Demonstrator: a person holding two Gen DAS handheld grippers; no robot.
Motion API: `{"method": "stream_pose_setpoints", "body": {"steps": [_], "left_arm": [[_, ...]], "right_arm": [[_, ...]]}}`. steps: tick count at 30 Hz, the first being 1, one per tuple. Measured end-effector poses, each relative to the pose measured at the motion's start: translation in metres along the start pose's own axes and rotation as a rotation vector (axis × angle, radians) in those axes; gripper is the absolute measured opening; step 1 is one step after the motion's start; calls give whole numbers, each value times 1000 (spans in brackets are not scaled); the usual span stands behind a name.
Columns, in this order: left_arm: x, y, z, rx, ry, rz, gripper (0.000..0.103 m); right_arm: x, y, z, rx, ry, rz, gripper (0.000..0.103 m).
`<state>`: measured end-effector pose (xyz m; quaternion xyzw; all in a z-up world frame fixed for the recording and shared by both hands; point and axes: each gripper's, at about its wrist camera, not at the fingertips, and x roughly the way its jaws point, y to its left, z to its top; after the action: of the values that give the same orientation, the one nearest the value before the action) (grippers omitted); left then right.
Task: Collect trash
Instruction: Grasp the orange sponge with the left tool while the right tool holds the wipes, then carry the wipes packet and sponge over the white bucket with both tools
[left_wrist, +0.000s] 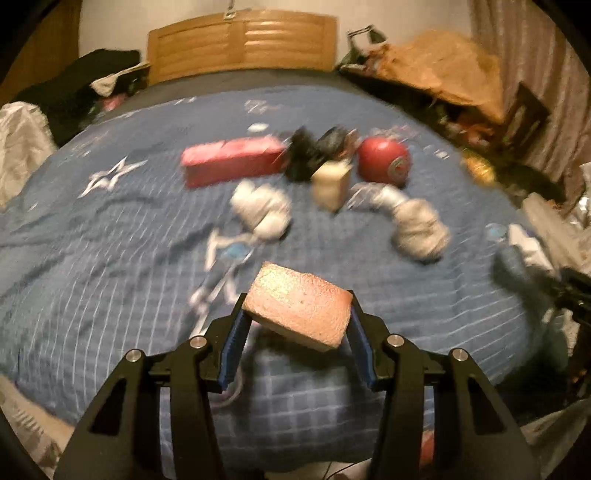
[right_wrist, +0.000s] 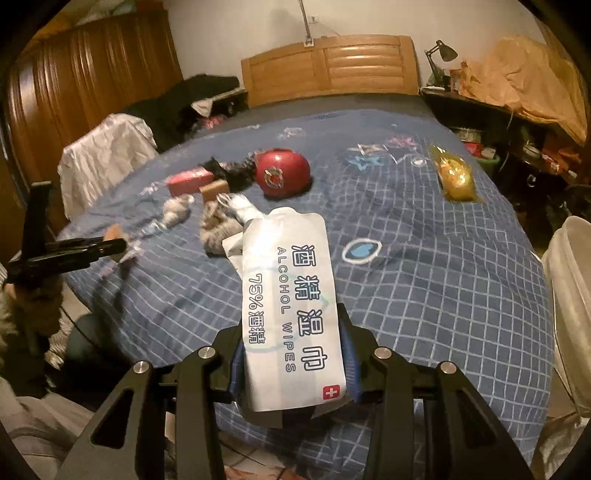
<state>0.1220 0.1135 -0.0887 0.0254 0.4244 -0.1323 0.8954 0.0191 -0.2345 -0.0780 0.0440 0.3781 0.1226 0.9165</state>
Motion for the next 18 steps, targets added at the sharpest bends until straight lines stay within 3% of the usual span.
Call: {"method": "stream_pose_setpoints", "body": {"steps": [3, 8, 10, 12, 14, 16, 18], "left_arm": [[16, 7, -7, -27, 39, 21, 49], [30, 5, -9, -37, 23, 43, 54], [29, 6, -9, -40, 14, 33, 54], [28, 8, -10, -43, 0, 27, 56], [28, 8, -12, -45, -11, 28, 56], [30, 7, -14, -40, -28, 37, 56], [30, 5, -15, -31, -42, 47, 56]], "right_arm": [[14, -2, -7, 3, 30, -26, 44], [17, -2, -7, -4, 9, -18, 51], [16, -3, -7, -5, 3, -19, 72], [16, -6, -8, -9, -14, -26, 76], [19, -8, -8, -2, -10, -12, 76], [23, -9, -9, 3, -3, 0, 63], [26, -8, -11, 7, 1, 27, 57]]}}
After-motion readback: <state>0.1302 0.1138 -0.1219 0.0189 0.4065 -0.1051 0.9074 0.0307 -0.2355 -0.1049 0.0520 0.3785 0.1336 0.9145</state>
